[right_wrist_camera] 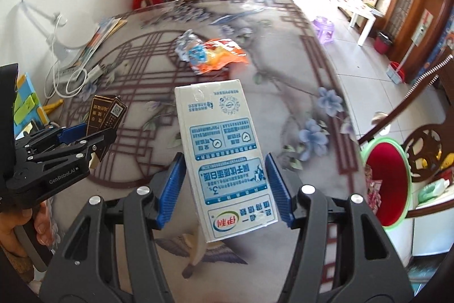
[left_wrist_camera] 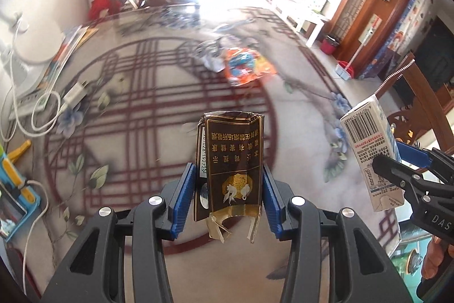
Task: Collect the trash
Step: 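Lift and carry the cigarette pack and milk carton over the red bucket, then open the right tool over the bucket while the left tool releases the pack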
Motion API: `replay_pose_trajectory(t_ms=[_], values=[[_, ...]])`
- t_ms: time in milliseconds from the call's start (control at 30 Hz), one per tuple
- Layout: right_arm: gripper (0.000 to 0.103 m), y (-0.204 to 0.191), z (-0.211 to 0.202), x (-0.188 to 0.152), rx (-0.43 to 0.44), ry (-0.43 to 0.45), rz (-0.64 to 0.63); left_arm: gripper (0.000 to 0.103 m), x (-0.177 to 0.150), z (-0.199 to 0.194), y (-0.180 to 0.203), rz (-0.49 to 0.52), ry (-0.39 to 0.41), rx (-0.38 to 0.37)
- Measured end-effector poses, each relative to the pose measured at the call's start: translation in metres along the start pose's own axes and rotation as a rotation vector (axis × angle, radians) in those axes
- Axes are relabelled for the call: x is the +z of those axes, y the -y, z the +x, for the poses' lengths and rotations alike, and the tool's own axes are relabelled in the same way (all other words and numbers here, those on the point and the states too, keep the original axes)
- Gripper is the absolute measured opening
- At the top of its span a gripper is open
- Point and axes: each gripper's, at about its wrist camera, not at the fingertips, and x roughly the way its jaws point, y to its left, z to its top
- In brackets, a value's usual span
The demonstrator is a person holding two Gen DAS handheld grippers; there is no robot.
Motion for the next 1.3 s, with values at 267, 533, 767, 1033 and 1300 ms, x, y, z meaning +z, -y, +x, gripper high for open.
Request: replay_pose_trajectory(t_ms=[267,533,767,1033,1300], values=[[0.056,0.044,-0.015,-0.013,-0.040,0.022,0.073,0.042,0.010,0.011,0.054,0.083,-0.013,-0.038],[0.056,0.107,-0.027,-0.031,-0.090,0.015,0.161,0.042,0.017,0.033,0.121,0.168,-0.039,-0.090],[0.056,0.164,-0.033,-0.047,-0.125,0.010,0.226,0.042,0.020,0.047,0.181,0.228,-0.051,-0.121],[0.056,0.248,-0.018,-0.063,-0.205,-0.021,0.336,0.042,0.022,0.058,0.227,0.262,-0.078,-0.151],[0.068,0.321,-0.010,-0.075,-0.313,-0.028,0.433,0.042,0.027,0.085,0.303,0.375,-0.107,-0.252]])
